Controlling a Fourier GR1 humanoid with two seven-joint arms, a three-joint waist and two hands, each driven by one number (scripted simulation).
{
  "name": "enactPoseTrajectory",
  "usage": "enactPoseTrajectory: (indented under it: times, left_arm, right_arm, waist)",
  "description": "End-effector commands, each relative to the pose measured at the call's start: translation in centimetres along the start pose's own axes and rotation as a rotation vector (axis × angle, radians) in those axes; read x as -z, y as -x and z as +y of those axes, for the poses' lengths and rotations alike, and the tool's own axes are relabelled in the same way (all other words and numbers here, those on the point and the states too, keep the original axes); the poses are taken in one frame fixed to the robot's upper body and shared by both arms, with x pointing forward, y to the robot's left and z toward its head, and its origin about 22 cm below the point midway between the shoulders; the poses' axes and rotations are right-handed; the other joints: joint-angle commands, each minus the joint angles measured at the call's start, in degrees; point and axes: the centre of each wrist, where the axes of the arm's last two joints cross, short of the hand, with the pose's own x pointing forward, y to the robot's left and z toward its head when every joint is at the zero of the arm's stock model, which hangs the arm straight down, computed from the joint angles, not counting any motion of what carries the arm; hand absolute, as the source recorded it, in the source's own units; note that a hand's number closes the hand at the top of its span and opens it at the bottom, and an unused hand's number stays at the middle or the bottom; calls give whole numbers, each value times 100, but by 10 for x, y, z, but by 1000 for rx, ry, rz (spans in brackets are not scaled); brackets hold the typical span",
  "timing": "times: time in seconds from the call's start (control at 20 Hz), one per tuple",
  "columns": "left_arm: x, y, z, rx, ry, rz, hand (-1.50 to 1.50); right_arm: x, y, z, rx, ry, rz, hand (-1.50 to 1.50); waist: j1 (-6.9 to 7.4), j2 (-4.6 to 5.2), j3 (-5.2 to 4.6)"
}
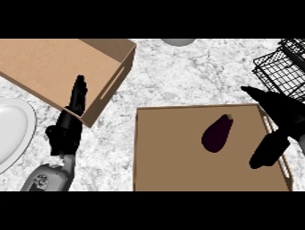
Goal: Pick the eggplant from the tray and place it in the tiered basket
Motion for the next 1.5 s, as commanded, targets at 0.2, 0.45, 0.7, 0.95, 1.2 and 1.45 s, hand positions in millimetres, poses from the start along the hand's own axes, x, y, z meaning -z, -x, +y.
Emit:
enactPoseTrajectory:
  times: [0.2,0.45,0.7,0.95,1.2,1.45]
  left_arm:
    - [7,-2,-6,0,-3,-19,0]
    - [9,-12,11,-2,19,12,0]
    - [2,1,-8,9,20,-3,0]
    - [4,6,-9,12,-2,2,0]
    - [-2,12,-1,5,11,-14,0]
    - [-6,0,22,7,4,-3,0]
  right_arm:
    - [19,8,30,14,-23,32,-150]
    - [9,6,15,33,-38,21,-150]
    - [23,-11,38,36,-58,14,-150]
    - [33,-3,35,37,-78,20,-150]
    - [25,-16,40,21,-92,19,-150]
    - [43,-6,44,24,-93,40,-150]
  waist:
    - [2,3,4]
    - [1,-4,3]
    - [8,0,3]
    - [0,1,3]
    - [-2,-4,2]
    - [20,-4,3]
